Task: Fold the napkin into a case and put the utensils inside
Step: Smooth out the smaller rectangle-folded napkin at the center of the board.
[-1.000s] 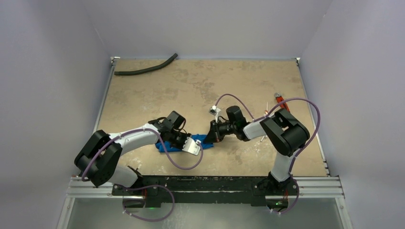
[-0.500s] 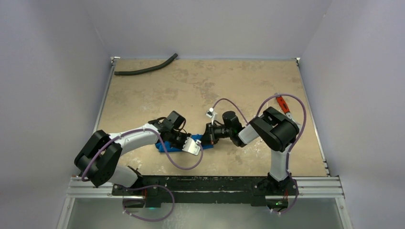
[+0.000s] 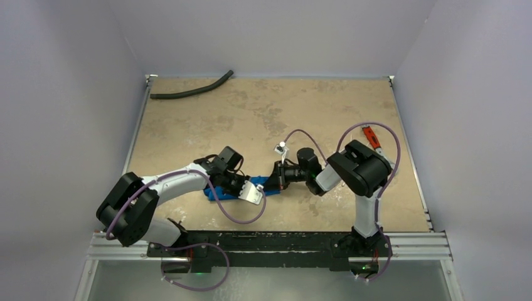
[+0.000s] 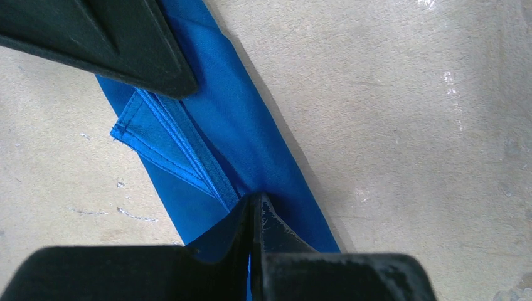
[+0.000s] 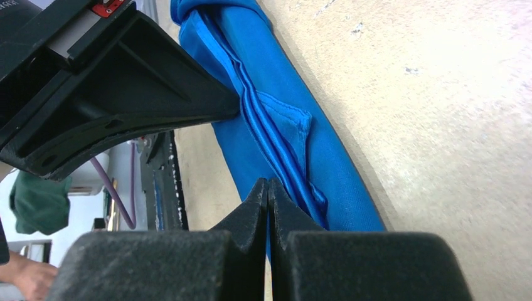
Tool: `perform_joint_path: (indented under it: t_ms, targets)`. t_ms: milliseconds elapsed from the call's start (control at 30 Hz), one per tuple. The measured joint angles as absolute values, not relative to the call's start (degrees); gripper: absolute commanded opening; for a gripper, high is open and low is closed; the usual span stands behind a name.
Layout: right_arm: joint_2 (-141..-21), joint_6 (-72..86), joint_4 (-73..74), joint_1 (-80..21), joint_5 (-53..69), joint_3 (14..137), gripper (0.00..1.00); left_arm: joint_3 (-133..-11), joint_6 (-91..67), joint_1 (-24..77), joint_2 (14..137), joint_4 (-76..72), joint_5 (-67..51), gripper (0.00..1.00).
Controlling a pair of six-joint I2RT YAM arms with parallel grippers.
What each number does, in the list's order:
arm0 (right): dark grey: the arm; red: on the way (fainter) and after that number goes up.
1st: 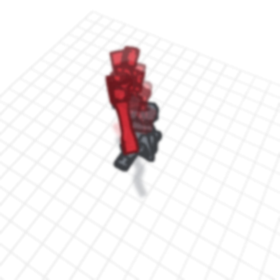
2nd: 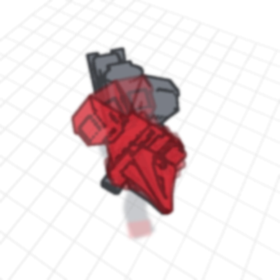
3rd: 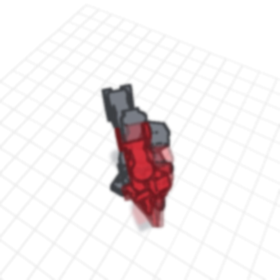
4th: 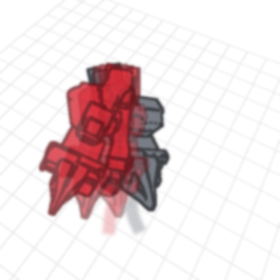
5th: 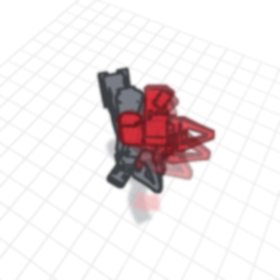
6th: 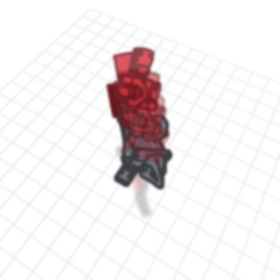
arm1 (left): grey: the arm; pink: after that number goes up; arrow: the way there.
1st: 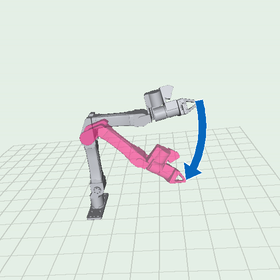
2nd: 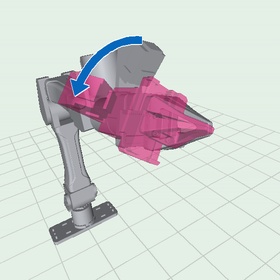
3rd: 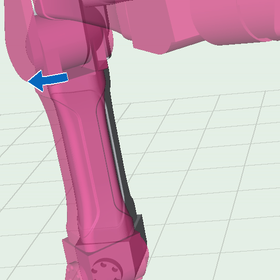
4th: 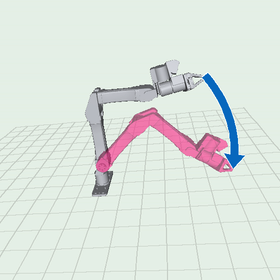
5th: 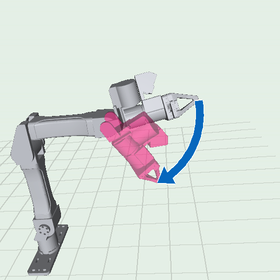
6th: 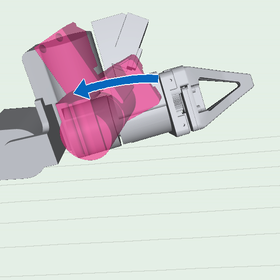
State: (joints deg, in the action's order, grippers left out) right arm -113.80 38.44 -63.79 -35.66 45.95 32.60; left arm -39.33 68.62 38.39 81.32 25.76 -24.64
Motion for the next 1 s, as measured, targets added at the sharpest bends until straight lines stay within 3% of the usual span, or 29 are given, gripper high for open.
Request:
perform_joint_path:
  t_ms: [367,1000]
  targets:
    - [-103.9,37.8,-59.9,-35.1,42.8,31.4,0.00,-38.6,68.6,38.4,80.4,26.0,-24.4,0.00]
    - [-116.2,38.5,-59.1,-42.0,36.8,41.3,0.00,-38.5,65.4,38.4,80.2,25.0,-23.4,0.00]
